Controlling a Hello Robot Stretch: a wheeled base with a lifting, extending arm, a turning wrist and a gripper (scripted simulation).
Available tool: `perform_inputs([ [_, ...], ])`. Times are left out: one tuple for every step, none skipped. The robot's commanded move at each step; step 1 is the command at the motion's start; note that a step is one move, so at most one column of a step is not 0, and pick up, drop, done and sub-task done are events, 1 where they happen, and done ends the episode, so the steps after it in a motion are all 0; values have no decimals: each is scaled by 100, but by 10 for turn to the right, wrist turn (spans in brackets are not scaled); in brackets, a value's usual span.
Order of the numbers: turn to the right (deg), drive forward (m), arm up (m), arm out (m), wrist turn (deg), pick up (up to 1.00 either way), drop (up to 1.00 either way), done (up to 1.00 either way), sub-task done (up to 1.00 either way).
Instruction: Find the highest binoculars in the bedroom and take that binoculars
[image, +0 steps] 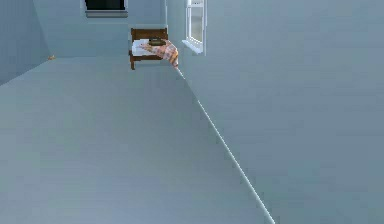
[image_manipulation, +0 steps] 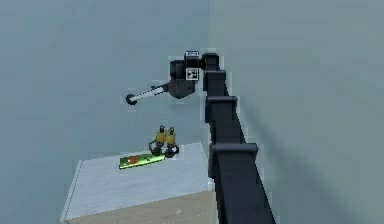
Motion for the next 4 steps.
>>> perform_inputs([
  [0, 0, 0, 0, 60, 0, 0, 0, 0],
  [0, 0, -30, 0, 0, 0, 0, 0, 0],
  [0, 0, 0, 0, 0, 100, 0, 0, 0],
  [0, 0, 10, 0, 0, 0, 0, 0, 0],
])
